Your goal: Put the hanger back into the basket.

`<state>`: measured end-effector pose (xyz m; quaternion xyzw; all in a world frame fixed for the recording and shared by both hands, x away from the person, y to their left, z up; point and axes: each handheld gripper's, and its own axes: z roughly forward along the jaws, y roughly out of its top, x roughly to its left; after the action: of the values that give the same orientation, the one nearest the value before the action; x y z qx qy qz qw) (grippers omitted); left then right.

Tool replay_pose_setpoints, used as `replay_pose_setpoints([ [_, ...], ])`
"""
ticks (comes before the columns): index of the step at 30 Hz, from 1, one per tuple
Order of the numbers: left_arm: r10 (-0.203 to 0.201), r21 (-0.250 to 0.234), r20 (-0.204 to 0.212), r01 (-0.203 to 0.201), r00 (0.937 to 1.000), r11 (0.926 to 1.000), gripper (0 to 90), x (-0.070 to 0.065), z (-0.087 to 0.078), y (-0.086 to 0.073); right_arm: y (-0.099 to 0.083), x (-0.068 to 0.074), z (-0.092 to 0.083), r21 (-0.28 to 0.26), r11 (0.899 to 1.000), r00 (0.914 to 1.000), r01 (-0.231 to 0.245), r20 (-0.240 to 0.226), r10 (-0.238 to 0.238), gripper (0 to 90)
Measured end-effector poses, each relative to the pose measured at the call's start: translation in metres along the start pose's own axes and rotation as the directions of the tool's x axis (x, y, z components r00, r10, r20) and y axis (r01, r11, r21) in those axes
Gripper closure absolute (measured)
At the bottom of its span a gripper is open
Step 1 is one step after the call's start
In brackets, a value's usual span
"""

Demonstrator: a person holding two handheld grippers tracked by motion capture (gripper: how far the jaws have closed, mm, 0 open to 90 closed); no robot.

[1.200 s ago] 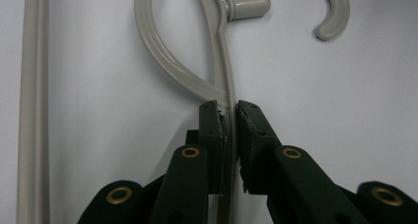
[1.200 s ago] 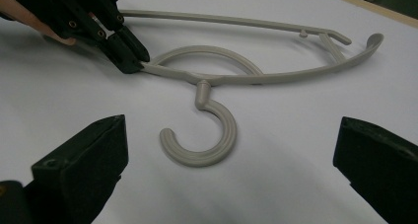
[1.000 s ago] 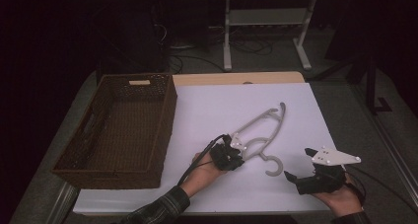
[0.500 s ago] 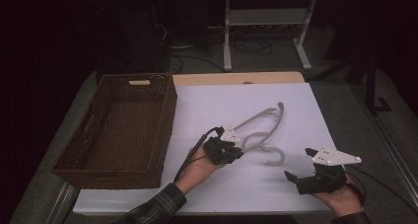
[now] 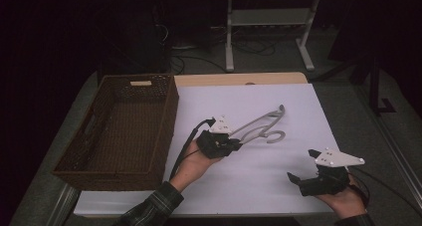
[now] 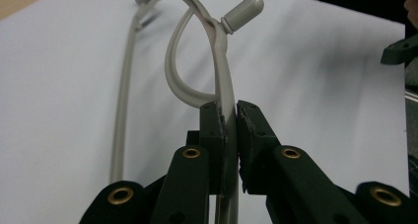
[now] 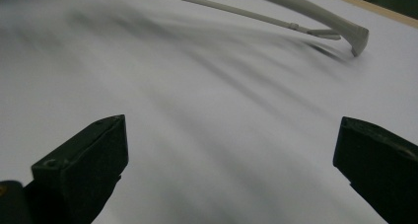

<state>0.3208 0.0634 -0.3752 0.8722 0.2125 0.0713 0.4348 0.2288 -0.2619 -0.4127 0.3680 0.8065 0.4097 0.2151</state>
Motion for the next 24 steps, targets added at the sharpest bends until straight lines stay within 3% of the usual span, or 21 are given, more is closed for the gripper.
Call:
replay_pose_setpoints([
  [16, -0.044, -0.107, 0.009, 0.044, 0.999, 0.9932, 82.7, 0.01, -0.036, 0.021, -0.001, -0.001, -0.001, -0.003, 1.0, 0.9999, -0.006, 0.009, 0.007, 0.0],
  [24, -0.054, -0.105, -0.002, 0.053, 0.9986, 0.993, 82.7, 0.015, -0.058, 0.032, 0.0, 0.0, 0.0, -0.005, 1.0, 1.0, -0.002, 0.006, 0.002, 0.0],
])
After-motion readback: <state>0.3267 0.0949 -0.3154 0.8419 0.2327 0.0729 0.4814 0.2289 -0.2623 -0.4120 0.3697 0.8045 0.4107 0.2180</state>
